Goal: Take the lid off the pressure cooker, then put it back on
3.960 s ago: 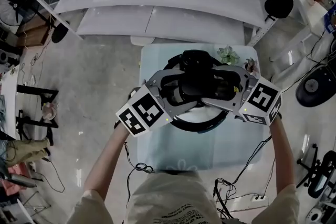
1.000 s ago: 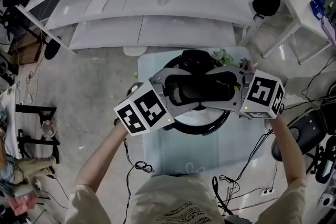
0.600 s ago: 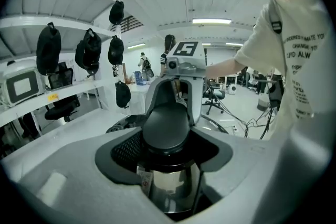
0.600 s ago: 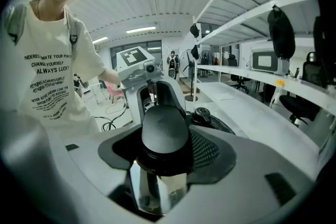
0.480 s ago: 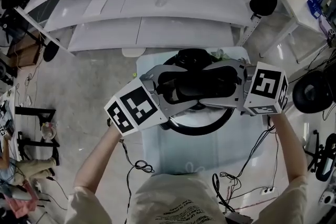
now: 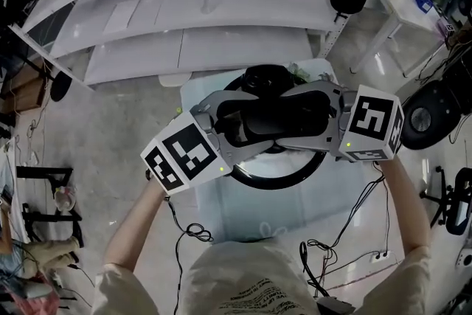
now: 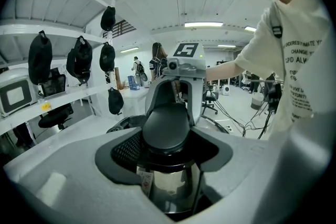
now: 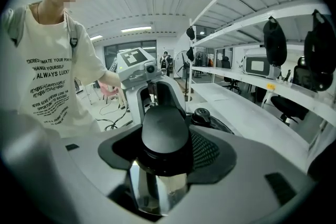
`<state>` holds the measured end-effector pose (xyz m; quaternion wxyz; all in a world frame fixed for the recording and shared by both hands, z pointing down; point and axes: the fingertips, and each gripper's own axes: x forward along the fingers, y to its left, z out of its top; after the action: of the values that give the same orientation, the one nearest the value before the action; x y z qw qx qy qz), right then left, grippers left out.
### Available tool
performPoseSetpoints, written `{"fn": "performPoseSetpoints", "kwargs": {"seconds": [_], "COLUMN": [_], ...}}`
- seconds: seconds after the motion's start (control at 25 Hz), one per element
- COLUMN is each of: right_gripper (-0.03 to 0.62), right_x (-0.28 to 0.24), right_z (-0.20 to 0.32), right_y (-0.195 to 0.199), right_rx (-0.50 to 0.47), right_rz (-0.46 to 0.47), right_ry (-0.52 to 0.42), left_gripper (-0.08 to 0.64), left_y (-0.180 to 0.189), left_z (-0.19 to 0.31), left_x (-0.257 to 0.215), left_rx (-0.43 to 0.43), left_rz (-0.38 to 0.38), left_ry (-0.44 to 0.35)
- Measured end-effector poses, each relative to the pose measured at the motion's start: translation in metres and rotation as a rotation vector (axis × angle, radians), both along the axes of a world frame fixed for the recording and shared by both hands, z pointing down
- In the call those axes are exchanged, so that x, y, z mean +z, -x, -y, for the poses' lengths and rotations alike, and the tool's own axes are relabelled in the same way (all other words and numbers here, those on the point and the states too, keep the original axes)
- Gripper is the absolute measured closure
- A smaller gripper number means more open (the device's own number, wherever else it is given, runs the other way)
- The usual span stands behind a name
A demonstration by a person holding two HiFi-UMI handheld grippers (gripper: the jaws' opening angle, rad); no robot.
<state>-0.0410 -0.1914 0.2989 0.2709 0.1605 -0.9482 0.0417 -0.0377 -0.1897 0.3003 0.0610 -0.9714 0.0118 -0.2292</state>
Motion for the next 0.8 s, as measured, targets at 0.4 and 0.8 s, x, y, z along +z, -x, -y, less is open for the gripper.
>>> {"fn": "performPoseSetpoints", "kwargs": {"seconds": [0.4,0.8], "right_gripper": [0.316,0.316], "right_x": [-0.002,-0.001], "right_z": [-0.031,-0.074], "right_y": [-0.019,-0.055], "right_rx": [0.104,0.188], "right_rz": [-0.023,-0.028], "right_ry": [-0.013,-0.021], "left_gripper": [0.278,0.278], "left_y": [-0.020,-0.056], "left_z": [-0.031,-0.074], "left_x": [-0.002,0.001], "left_rx": [0.114,0.200], "left_rz": [-0.001,0.017], "left_ry": [-0.012,-0.026]}}
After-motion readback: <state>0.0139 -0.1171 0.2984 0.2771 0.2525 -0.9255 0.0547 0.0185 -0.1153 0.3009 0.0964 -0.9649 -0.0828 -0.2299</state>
